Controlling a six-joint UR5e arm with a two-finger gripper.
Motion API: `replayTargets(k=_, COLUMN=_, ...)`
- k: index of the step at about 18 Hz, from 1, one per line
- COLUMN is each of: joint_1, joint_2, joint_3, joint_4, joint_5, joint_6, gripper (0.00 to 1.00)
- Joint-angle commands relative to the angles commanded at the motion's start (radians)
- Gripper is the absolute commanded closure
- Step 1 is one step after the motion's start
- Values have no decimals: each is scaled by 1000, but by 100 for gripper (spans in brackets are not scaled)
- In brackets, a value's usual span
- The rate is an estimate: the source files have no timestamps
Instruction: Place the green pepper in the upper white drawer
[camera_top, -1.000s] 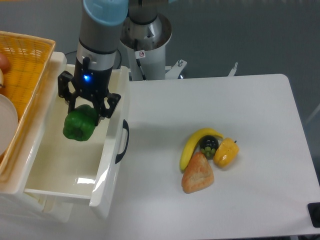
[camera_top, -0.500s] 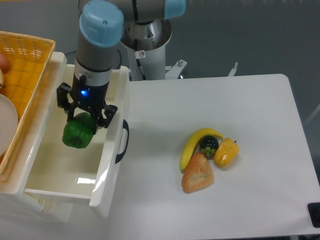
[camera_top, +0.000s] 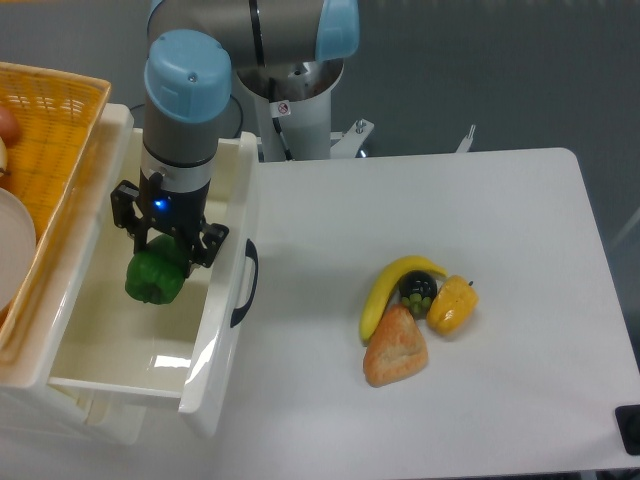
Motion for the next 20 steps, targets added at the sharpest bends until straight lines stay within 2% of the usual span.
replayTargets(k=1, joint_1=0, joint_2=0, joint_3=0, joint_4=0, joint_5=0, joint_6=2, gripper=26)
replayTargets(k=3, joint_1=0, joint_2=0, joint_3=0, joint_4=0, joint_5=0, joint_6=3, gripper=18)
replayTargets(k=6, joint_1=0, joint_2=0, joint_3=2, joint_4=-3, joint_5=0, joint_6=3, gripper=10)
replayTargets(k=20, joint_1=21, joint_2=12, joint_3=28, joint_4=-5, joint_5=-11, joint_6=8, gripper=6)
